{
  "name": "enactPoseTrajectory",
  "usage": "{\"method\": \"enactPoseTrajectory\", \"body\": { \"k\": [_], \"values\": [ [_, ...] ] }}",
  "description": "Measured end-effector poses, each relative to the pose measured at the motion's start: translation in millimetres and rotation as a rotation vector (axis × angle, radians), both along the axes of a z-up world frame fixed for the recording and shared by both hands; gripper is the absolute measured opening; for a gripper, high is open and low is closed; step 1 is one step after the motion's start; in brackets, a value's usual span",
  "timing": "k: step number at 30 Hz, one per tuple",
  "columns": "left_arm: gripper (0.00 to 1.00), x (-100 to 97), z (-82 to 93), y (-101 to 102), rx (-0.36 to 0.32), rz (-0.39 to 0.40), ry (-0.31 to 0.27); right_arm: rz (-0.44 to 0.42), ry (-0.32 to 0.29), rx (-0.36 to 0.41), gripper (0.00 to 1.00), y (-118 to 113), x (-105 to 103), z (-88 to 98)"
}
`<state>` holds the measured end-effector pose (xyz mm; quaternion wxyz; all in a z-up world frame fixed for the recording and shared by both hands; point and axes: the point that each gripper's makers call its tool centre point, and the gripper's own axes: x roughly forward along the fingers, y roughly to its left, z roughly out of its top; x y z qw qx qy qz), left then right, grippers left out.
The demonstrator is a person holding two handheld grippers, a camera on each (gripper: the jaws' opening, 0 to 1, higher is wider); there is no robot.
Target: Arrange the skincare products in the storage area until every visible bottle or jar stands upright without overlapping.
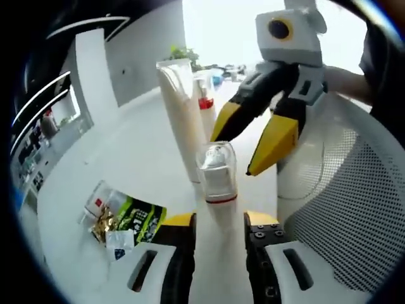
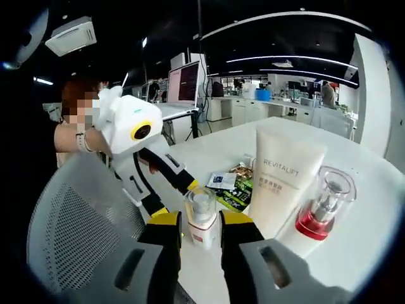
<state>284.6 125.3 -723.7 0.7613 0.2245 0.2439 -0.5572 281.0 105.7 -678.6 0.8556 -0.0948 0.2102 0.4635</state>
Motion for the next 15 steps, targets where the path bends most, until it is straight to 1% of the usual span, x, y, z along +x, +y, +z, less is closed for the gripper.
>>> {"method": "enactPoseTrajectory", "body": {
  "k": [2, 4, 8, 10, 12, 15],
  "values": [
    [0.22, -4.5, -1.3, 3, 0.018, -0.007, 0.020, 0.006, 0.006, -0.026, 0.19, -2, 0, -4.2],
    [0.18, -10.6, -3.5, 5, 0.042, -0.028, 0.038, 0.023, 0.009, -0.057, 0.20, -1, -1, -8.8],
    [0.18, -15.5, -4.4, 5, 0.069, -0.042, 0.047, 0.058, 0.015, -0.117, 0.20, 0, 0, -19.5],
    [0.18, -16.9, -3.3, 4, 0.071, -0.048, 0.044, 0.069, 0.012, -0.147, 0.20, 0, 1, -23.0],
    [0.19, -16.7, -2.2, 2, 0.070, -0.052, 0.038, 0.084, 0.003, -0.193, 0.20, -1, 3, -26.1],
    [0.19, -14.0, -0.4, -2, 0.054, -0.046, 0.040, 0.094, 0.011, -0.195, 0.20, 2, 3, -25.4]
  ]
}}
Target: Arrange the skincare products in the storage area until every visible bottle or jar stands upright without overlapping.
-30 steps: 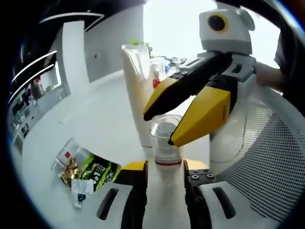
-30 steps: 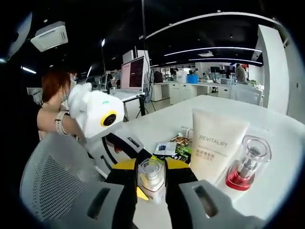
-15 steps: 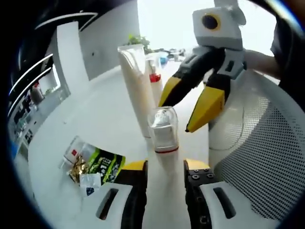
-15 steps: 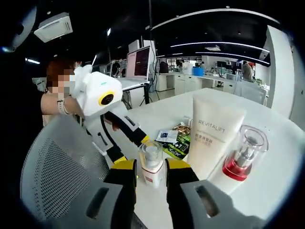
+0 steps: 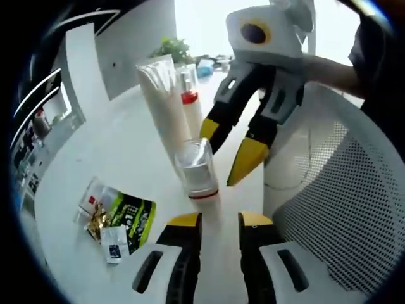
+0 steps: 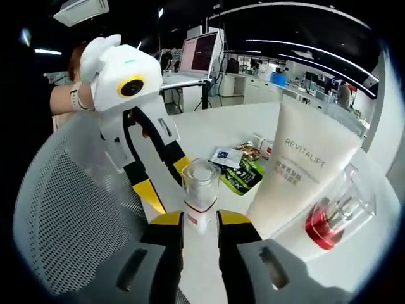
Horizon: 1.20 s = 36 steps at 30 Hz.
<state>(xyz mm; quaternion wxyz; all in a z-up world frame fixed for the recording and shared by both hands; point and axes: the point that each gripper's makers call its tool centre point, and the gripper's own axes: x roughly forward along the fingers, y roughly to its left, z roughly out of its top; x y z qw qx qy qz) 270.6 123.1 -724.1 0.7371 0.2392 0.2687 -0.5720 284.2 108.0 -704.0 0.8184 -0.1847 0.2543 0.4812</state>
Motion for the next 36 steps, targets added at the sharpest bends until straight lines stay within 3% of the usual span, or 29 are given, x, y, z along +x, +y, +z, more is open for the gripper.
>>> {"method": "enactPoseTrajectory", "body": {
  "k": [3, 8, 18, 36],
  "values": [
    [0.18, 1.4, -0.4, -3, -0.004, 0.004, 0.001, 0.006, -0.017, -0.042, 0.20, -1, 2, -4.8],
    [0.18, 0.2, -0.9, -6, 0.002, -0.009, 0.001, 0.012, -0.004, -0.036, 0.18, -1, 1, -6.0],
    [0.18, 3.6, -2.2, -18, 0.001, -0.030, 0.001, -0.003, -0.015, -0.111, 0.17, -13, 1, -10.7],
    [0.15, 5.8, -3.4, -50, -0.004, -0.100, -0.011, -0.108, 0.008, -0.128, 0.14, -48, 4, -14.1]
  ]
}}
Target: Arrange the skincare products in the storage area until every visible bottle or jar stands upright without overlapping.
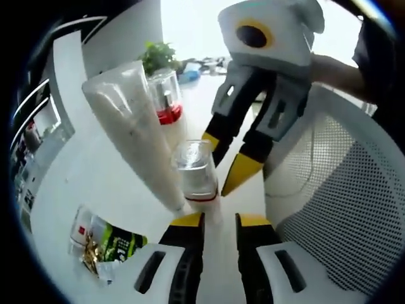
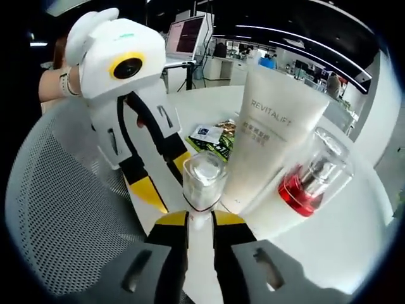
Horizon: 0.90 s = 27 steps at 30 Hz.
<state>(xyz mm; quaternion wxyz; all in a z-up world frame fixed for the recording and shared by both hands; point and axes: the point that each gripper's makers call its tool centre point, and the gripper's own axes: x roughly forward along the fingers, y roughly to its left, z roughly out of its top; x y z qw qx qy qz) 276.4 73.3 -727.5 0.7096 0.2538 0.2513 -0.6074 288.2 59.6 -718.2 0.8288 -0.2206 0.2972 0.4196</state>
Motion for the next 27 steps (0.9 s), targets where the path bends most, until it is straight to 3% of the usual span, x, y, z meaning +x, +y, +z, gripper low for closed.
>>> {"method": "enactPoseTrajectory", "body": {
  "k": [27],
  "values": [
    [0.14, 3.1, -2.9, -33, 0.012, -0.061, -0.012, -0.098, 0.005, 0.005, 0.13, -34, 4, -4.5]
  ]
}}
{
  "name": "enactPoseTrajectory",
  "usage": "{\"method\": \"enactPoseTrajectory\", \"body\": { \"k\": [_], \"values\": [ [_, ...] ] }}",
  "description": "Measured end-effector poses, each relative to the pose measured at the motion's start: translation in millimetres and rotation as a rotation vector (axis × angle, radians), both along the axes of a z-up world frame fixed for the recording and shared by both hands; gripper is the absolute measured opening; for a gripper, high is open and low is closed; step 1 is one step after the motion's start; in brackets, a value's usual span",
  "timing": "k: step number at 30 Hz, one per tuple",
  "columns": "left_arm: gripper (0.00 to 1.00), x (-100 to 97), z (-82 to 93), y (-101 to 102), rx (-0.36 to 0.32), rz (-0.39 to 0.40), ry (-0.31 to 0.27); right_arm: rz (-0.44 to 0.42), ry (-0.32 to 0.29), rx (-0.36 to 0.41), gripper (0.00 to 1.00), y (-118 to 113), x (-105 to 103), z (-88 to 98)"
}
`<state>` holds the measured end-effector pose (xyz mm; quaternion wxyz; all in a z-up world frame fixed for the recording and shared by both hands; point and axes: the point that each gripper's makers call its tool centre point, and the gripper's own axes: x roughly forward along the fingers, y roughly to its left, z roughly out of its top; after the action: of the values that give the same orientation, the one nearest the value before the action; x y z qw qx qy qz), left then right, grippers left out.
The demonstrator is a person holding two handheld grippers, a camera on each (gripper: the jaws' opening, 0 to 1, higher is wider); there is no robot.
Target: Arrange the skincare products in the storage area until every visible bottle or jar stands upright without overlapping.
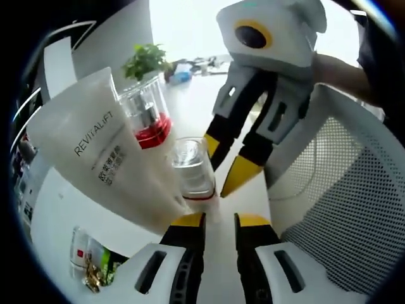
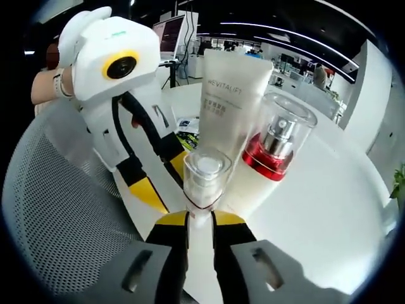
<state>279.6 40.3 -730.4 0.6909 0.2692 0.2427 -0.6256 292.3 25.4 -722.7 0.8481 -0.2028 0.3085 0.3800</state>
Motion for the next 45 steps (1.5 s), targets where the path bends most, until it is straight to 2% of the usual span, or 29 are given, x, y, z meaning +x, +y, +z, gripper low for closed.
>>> {"method": "enactPoseTrajectory", "body": {
  "k": [14, 26, 35, 45],
  "values": [
    [0.16, 5.1, -0.1, -10, -0.019, 0.007, 0.001, -0.053, 0.006, 0.011, 0.12, -11, 6, -3.3],
    [0.17, 8.6, -2.5, -10, -0.011, 0.011, 0.000, -0.055, 0.013, -0.013, 0.12, -14, 6, -6.8],
    [0.17, 5.2, 0.7, 1, -0.001, 0.019, -0.005, -0.055, 0.009, -0.022, 0.12, -13, 0, -1.6],
    [0.20, 5.5, 10.7, 28, -0.009, 0.101, -0.003, -0.061, 0.011, -0.026, 0.13, -12, -9, 2.4]
  ]
}}
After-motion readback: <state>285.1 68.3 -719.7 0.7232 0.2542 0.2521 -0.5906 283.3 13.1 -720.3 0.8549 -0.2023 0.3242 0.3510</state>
